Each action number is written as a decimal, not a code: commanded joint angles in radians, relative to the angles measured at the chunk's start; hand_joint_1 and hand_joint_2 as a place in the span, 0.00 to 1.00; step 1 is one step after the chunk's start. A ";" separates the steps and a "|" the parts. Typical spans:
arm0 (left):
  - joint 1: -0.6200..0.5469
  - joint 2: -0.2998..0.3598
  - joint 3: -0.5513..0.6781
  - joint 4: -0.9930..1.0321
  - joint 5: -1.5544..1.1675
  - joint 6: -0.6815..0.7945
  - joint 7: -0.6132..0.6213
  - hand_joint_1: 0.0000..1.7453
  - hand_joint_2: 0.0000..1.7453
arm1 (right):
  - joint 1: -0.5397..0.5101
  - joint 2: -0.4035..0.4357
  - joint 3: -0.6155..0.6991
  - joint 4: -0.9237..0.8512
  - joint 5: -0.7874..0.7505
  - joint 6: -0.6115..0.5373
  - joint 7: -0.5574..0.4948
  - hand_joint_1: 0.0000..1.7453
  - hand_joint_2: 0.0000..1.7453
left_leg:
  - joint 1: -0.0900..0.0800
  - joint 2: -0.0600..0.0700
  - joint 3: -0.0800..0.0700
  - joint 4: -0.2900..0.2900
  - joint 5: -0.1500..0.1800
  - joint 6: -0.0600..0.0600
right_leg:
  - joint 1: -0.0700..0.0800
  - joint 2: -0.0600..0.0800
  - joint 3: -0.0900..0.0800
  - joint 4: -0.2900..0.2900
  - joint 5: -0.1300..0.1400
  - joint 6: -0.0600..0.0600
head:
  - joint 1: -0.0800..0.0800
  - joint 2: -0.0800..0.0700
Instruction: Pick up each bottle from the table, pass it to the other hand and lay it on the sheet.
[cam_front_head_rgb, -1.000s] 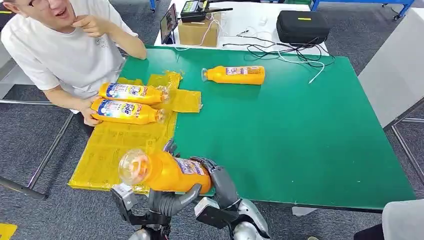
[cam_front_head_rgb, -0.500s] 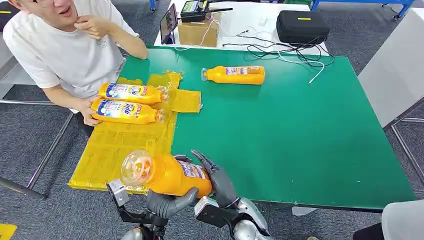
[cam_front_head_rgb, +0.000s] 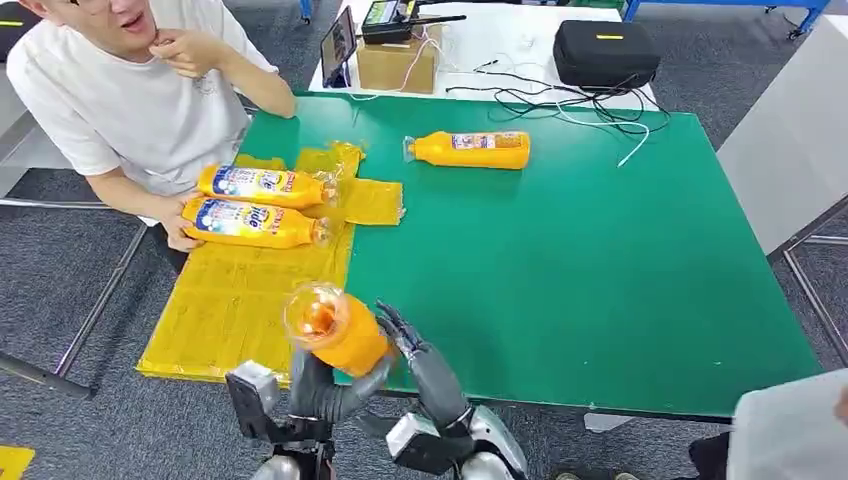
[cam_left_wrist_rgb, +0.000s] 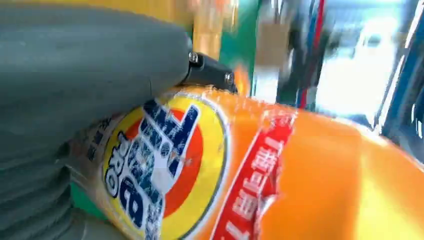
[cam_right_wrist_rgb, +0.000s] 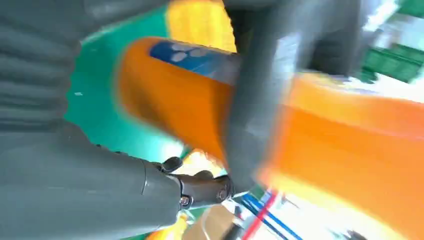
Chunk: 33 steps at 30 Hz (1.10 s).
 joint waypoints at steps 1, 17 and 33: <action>0.023 -0.165 0.338 0.099 -0.629 0.152 -0.079 1.00 1.00 | 0.038 -0.051 -0.057 -0.100 -0.081 0.001 -0.063 0.00 0.00 | 0.000 0.001 0.003 -0.001 -0.001 -0.001 | 0.000 0.000 0.003 -0.001 0.000 -0.001 | -0.001 0.000; -0.182 -0.193 0.682 0.408 -1.024 0.152 0.018 1.00 1.00 | 0.159 -0.045 -0.166 -0.180 -0.113 -0.018 -0.045 0.00 0.00 | 0.000 -0.002 0.004 -0.002 0.000 -0.001 | 0.000 -0.003 0.004 -0.002 -0.001 -0.002 | 0.000 0.000; -0.362 0.060 0.483 0.746 -1.256 0.078 0.341 1.00 1.00 | 0.133 0.020 -0.244 -0.118 -0.158 0.079 -0.043 0.00 0.00 | 0.000 0.001 0.005 -0.002 0.000 -0.001 | 0.000 0.000 0.005 -0.001 -0.001 -0.002 | 0.000 0.000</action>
